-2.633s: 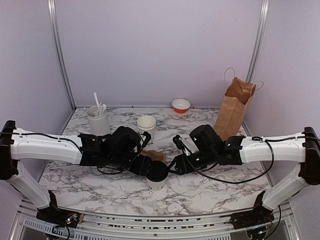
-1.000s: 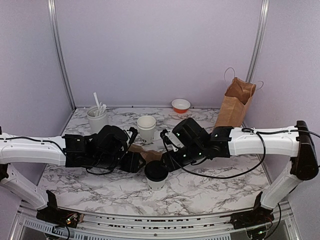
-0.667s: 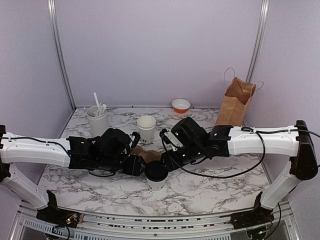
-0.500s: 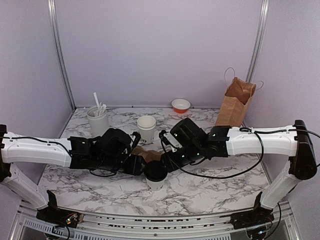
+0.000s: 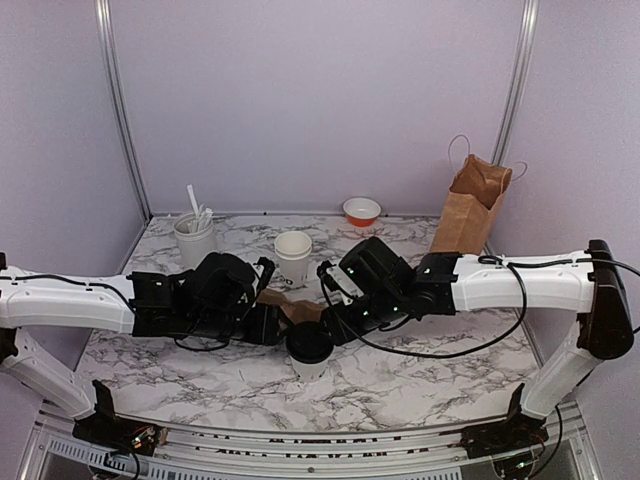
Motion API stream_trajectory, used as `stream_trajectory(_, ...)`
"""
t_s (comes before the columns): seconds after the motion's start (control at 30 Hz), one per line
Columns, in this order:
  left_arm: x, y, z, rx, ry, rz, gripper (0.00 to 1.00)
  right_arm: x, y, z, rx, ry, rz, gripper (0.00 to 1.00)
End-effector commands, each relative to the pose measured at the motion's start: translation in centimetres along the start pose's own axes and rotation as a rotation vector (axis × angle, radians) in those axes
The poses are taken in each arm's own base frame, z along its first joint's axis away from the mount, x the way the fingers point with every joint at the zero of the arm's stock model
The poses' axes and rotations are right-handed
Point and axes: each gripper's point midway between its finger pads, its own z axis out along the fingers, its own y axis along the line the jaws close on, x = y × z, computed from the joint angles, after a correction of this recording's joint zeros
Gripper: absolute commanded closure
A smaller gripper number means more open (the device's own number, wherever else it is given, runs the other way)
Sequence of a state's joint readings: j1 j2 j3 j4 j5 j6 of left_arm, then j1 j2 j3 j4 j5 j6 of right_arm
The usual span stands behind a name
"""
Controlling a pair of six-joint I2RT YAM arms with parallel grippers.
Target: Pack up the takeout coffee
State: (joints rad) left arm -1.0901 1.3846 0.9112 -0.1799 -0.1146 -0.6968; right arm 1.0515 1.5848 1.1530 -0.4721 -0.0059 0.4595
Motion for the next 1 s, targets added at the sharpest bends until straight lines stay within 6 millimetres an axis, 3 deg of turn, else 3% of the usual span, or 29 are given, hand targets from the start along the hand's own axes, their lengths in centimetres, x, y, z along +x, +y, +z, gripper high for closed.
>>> stream_trajectory(0.0, -0.8, 1.1, -0.7, -0.028, -0.042, -0.028, 0.49, 0.7, -0.1, 0.5, 0.014, 0.022, -0.008, 0.46)
stream_trajectory(0.17, 0.5, 1.9, 0.4, -0.053, 0.010, -0.045, 0.53, 0.8, -0.1, 0.6, 0.013, 0.024, -0.010, 0.46)
stream_trajectory(0.5, 2.0, 1.3, 1.7, -0.017, 0.087, -0.041, 0.55, 0.9, 0.0, 0.7, 0.010, 0.025, -0.006, 0.46)
stream_trajectory(0.97, 3.2, 2.2, 2.3, -0.042, 0.120, -0.035, 0.55, 1.4, 0.1, 1.7, 0.001, 0.051, -0.012, 0.46)
